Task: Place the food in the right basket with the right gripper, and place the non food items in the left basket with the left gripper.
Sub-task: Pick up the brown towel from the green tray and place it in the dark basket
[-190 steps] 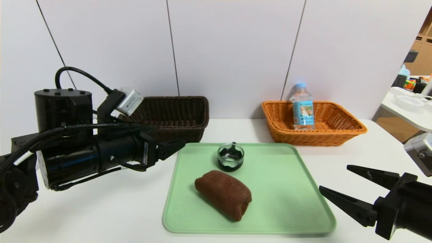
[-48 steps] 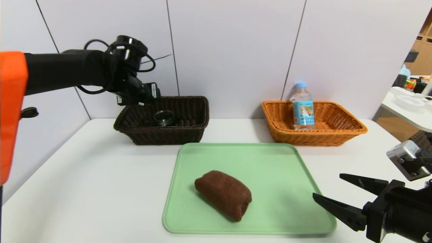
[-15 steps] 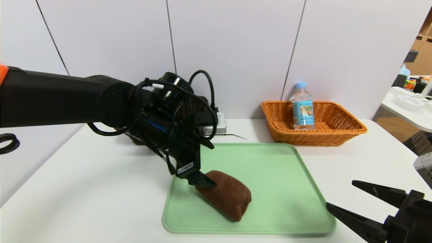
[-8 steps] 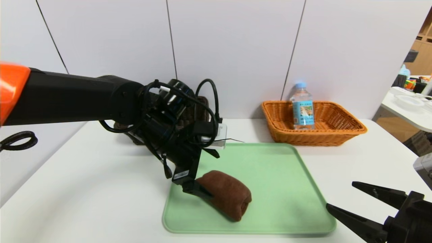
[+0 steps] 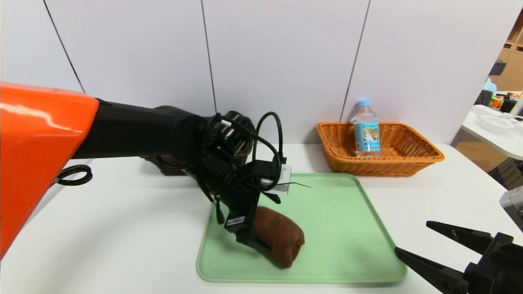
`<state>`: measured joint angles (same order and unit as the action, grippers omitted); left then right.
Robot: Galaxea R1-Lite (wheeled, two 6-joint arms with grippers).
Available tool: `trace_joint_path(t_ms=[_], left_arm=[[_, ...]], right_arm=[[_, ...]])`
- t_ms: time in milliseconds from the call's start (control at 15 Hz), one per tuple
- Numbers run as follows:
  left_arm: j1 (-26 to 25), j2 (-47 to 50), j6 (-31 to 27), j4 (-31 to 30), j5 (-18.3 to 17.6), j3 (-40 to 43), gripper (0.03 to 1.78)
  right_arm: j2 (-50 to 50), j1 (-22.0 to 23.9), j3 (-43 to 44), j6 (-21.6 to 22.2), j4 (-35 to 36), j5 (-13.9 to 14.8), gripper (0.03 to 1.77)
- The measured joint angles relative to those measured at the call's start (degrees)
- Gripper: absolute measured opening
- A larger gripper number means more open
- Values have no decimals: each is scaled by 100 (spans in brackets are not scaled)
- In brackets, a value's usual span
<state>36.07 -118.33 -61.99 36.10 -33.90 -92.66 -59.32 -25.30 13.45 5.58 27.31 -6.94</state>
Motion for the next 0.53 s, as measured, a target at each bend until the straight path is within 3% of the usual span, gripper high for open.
trace_joint_path(t_ms=[533], left_arm=[[63,-325,-39,-7,9,-50,169]], right_arm=[[-21,0,0,28,2,-4,170]])
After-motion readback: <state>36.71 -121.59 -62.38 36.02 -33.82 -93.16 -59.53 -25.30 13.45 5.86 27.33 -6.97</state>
